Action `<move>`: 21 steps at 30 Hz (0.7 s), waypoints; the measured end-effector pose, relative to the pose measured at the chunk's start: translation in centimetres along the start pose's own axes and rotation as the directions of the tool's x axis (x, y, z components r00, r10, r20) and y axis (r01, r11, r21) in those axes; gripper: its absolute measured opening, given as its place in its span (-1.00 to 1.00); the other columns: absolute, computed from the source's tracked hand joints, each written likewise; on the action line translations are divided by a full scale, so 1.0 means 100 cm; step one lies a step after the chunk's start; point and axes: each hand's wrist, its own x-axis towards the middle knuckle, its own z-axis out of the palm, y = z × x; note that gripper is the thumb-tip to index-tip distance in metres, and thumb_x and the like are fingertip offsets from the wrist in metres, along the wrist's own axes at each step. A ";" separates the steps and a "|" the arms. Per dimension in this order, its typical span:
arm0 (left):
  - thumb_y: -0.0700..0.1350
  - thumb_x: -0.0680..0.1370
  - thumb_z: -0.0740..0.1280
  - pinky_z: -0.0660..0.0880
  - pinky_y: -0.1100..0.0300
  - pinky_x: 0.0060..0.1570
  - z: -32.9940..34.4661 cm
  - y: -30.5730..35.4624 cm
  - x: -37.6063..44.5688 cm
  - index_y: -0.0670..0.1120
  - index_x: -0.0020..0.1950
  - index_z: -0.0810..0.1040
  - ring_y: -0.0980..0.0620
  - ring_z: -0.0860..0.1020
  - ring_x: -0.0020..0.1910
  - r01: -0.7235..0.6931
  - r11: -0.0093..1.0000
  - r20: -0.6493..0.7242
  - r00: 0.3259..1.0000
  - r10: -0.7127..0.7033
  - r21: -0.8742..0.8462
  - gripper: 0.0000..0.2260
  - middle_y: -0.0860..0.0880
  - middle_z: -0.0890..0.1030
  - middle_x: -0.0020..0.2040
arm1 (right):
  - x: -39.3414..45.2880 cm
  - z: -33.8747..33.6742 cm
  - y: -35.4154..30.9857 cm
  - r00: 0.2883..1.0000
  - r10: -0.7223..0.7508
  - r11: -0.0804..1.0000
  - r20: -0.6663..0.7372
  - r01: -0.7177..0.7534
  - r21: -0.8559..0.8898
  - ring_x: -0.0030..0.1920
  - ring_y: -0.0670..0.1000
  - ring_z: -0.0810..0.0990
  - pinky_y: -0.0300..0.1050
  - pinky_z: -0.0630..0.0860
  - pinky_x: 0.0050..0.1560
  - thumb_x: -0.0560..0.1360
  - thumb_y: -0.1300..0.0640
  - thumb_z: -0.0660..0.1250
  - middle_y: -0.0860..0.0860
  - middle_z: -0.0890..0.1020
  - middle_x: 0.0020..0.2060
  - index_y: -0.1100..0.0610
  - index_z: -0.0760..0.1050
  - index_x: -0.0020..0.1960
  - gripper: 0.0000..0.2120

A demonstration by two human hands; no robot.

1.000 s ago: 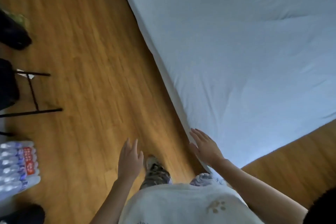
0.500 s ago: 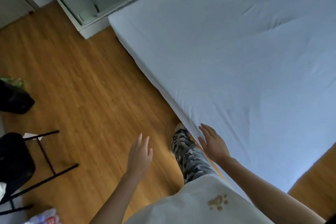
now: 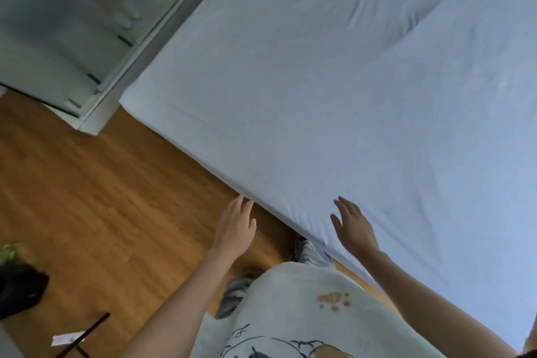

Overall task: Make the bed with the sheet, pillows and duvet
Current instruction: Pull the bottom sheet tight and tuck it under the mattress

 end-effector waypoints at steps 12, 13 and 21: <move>-0.04 0.66 0.12 0.27 0.04 0.39 -0.081 -0.193 0.135 -0.08 0.50 0.27 -0.01 0.16 0.52 -0.033 0.998 0.147 0.988 0.041 -0.057 -0.59 -0.05 0.19 0.54 | 0.119 0.043 -0.162 0.969 0.165 0.984 0.182 -0.149 -0.098 0.36 0.02 0.41 -0.06 0.41 0.26 0.65 0.02 0.07 -0.01 0.44 0.38 0.06 0.29 0.45 -0.61; -0.03 0.66 0.12 0.28 0.03 0.39 -0.087 -0.218 0.148 -0.07 0.50 0.27 0.00 0.17 0.51 -0.044 0.998 0.160 0.986 0.051 -0.049 -0.59 -0.04 0.19 0.54 | 0.133 0.048 -0.182 0.969 0.178 0.981 0.173 -0.162 -0.103 0.35 0.02 0.41 -0.06 0.40 0.26 0.65 0.02 0.07 0.00 0.44 0.38 0.07 0.29 0.45 -0.61; -0.05 0.66 0.12 0.32 0.08 0.36 -0.194 -0.412 0.245 -0.09 0.50 0.28 -0.02 0.26 0.46 -0.233 0.964 0.244 0.950 0.197 0.131 -0.60 -0.05 0.27 0.50 | 0.220 0.102 -0.390 0.949 0.306 0.949 0.070 -0.310 0.050 0.40 0.04 0.35 -0.02 0.36 0.31 0.65 0.01 0.10 0.01 0.39 0.42 0.08 0.30 0.45 -0.60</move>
